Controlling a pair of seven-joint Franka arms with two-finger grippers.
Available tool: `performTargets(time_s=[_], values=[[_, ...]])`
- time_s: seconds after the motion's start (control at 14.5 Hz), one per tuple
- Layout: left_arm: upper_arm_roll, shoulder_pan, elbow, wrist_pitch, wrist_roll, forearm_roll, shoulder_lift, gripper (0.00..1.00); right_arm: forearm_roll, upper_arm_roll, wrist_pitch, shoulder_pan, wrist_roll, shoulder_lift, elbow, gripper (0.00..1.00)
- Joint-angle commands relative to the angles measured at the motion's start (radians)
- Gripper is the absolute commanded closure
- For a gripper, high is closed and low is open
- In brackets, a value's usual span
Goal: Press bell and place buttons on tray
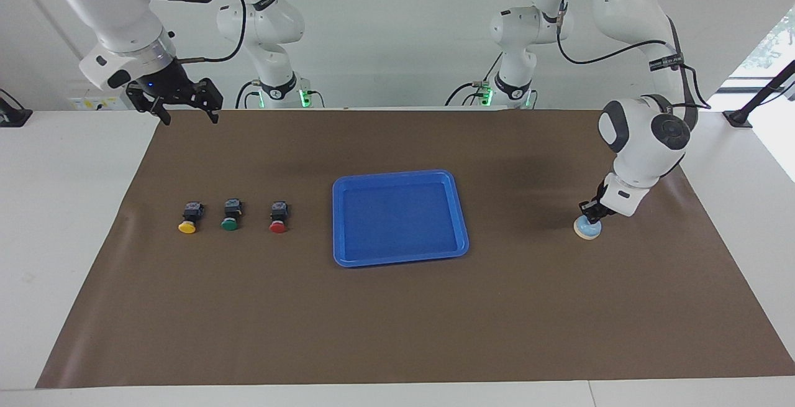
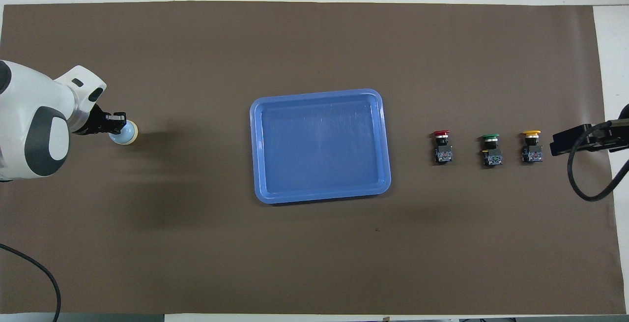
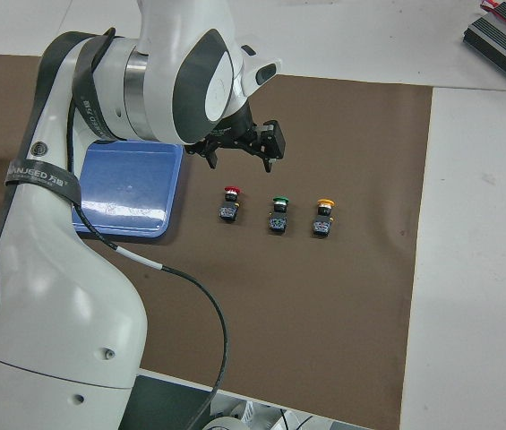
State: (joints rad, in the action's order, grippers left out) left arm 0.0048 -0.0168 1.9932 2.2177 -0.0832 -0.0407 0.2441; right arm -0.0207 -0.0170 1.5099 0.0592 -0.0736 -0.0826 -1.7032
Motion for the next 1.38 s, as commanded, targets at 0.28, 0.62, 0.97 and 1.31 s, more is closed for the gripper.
performTargets(time_s=[0.28,0.62,0.97,1.31], values=[[-0.003,0.041,-0.148,-0.358,0.003,-0.007,-0.115,0.54,-0.001,0.002,0.093,0.036,-0.026,-0.019,-0.058,0.0],[-0.006,0.061,-0.183,-0.538,0.003,-0.004,-0.259,0.0,0.001,0.0,0.306,0.135,-0.041,0.03,-0.2,0.0],[-0.072,0.057,-0.301,-0.682,0.003,0.032,-0.262,0.0,-0.001,0.002,0.446,0.18,-0.052,0.145,-0.262,0.0],[-0.074,0.057,-0.367,-0.759,0.003,0.022,-0.261,0.0,-0.001,0.002,0.635,0.214,-0.077,0.169,-0.429,0.0]])
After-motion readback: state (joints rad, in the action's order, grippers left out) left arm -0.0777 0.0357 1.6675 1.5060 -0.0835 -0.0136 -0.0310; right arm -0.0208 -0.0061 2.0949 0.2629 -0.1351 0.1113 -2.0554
